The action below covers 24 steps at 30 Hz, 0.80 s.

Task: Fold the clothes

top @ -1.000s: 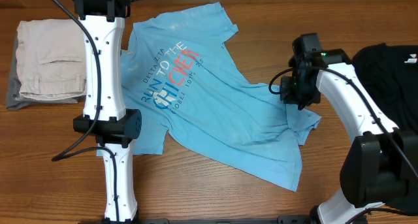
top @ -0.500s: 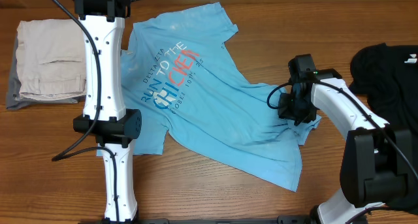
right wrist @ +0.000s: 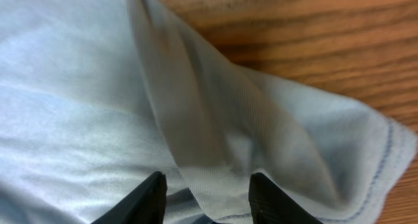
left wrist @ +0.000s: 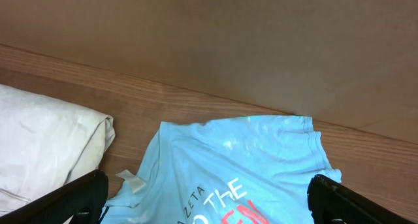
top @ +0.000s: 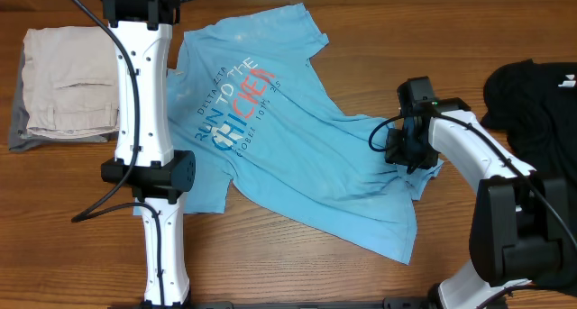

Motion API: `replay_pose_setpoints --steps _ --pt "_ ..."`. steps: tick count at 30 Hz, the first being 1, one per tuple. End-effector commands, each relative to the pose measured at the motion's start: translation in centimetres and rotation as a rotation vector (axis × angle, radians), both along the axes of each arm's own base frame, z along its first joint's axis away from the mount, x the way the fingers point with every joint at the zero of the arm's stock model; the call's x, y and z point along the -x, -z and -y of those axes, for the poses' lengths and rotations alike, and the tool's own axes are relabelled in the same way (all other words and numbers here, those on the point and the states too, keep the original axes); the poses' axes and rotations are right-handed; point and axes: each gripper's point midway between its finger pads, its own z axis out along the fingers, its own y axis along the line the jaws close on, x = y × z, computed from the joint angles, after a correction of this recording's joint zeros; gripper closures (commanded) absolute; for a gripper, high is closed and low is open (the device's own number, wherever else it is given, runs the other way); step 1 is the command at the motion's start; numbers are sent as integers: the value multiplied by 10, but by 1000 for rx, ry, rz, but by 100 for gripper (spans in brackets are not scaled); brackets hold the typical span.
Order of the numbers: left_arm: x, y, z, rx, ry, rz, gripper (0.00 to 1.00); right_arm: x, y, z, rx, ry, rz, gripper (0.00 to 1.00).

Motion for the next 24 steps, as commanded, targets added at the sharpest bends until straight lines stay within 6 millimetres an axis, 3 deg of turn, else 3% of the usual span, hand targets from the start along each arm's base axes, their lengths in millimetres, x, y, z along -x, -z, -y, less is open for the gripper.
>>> replay_pose_setpoints --steps 1,7,20,24 --pt "-2 5 0 2 -9 -9 0 6 6 0 -5 3 -8 57" --pt "-2 5 0 2 -9 -10 0 6 8 0 -6 4 -4 61" --pt "-2 5 0 2 -8 -10 0 4 20 6 26 6 31 60" --pt "-2 5 0 2 -9 -9 0 4 19 7 35 7 33 68"
